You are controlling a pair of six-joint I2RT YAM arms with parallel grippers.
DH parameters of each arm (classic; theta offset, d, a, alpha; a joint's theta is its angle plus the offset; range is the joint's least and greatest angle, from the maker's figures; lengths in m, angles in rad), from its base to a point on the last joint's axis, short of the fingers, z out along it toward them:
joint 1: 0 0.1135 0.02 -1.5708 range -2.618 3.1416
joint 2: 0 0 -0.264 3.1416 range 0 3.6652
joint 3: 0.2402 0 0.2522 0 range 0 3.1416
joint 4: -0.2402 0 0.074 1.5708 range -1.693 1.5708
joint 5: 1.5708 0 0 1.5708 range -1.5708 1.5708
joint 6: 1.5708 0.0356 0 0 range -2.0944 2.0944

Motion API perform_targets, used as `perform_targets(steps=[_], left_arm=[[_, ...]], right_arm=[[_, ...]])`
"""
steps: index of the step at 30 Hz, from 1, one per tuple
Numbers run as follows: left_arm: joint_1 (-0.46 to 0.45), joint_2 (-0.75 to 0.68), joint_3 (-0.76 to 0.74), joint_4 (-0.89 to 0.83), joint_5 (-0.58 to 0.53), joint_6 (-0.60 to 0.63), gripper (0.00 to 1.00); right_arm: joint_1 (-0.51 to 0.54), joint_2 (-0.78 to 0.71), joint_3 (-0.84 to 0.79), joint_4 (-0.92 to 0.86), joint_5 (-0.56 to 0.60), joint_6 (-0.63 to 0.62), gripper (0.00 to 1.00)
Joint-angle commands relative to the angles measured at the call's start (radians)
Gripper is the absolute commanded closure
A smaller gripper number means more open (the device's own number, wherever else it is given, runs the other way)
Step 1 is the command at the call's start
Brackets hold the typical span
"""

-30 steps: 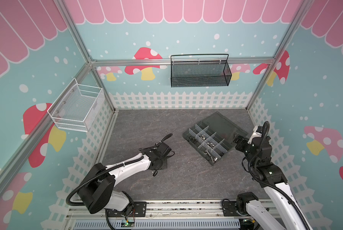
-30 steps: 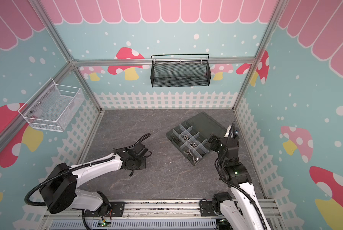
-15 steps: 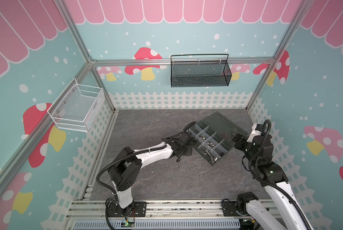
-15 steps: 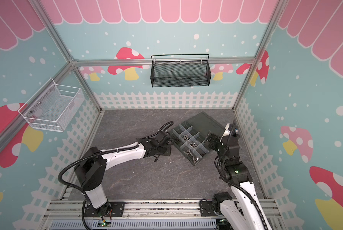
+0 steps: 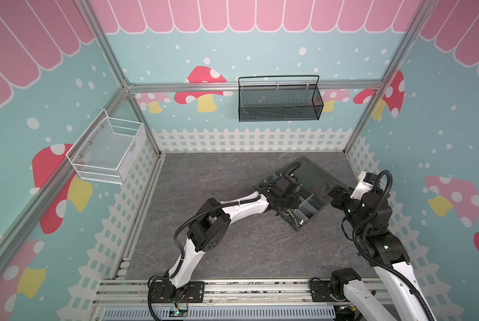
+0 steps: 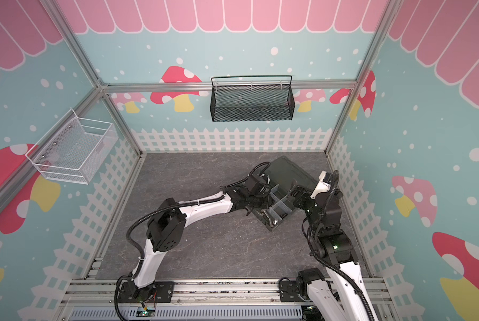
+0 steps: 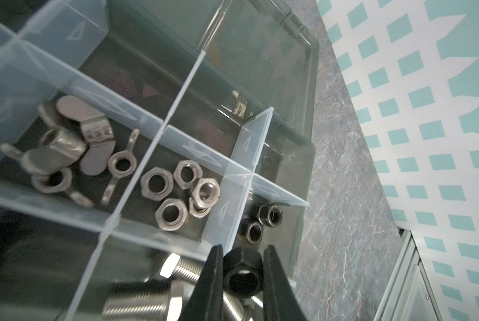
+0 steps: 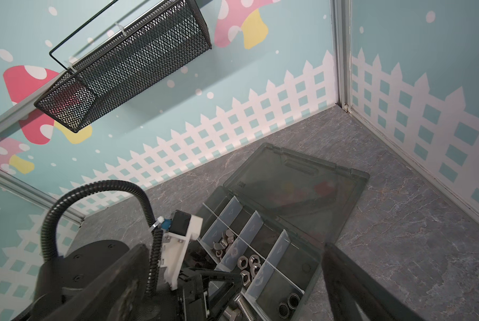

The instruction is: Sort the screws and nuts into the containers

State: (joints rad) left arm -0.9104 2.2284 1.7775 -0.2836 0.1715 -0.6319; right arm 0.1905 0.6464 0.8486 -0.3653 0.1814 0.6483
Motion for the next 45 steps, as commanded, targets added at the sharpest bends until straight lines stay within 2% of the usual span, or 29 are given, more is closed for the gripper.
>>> perform_targets(steps=[1, 7, 12, 16, 20, 27, 31, 35, 41, 45], left_arm=[[-0.019, 0.041, 0.065, 0.02, 0.046, -0.02, 0.86], [-0.031, 0.101, 0.13, 0.018, 0.069, -0.032, 0.81], [-0.031, 0.125, 0.15, 0.016, 0.085, -0.04, 0.64], [-0.036, 0.099, 0.129, 0.016, 0.079, -0.029, 0.55], [-0.038, 0.025, 0.057, 0.056, 0.06, -0.022, 0.54], [-0.038, -0.195, -0.253, 0.217, -0.043, -0.03, 0.53], [-0.038, -0.359, -0.463, 0.298, -0.137, -0.028, 0.48], [-0.036, -0.543, -0.698, 0.339, -0.3, 0.006, 0.36], [0.007, -0.851, -0.981, 0.274, -0.559, 0.007, 0.0], [0.071, -1.062, -1.097, 0.172, -0.677, 0.016, 0.0]], right_arm=[[-0.003, -0.008, 0.007, 0.018, 0.007, 0.022, 0.02], [-0.002, -0.002, 0.002, 0.018, -0.003, 0.024, 0.02], [-0.003, 0.002, 0.002, 0.017, -0.01, 0.024, 0.02], [-0.003, 0.004, 0.001, 0.017, -0.011, 0.023, 0.02], [-0.003, 0.017, 0.01, 0.017, -0.022, 0.021, 0.03], [-0.003, 0.043, 0.028, 0.017, -0.027, 0.017, 0.02], [-0.003, 0.067, 0.023, 0.017, -0.033, 0.023, 0.02], [-0.004, 0.099, 0.018, 0.016, -0.034, 0.022, 0.02], [-0.003, 0.11, -0.027, 0.023, 0.031, 0.03, 0.02], [-0.003, 0.115, -0.078, 0.045, 0.083, 0.032, 0.02]])
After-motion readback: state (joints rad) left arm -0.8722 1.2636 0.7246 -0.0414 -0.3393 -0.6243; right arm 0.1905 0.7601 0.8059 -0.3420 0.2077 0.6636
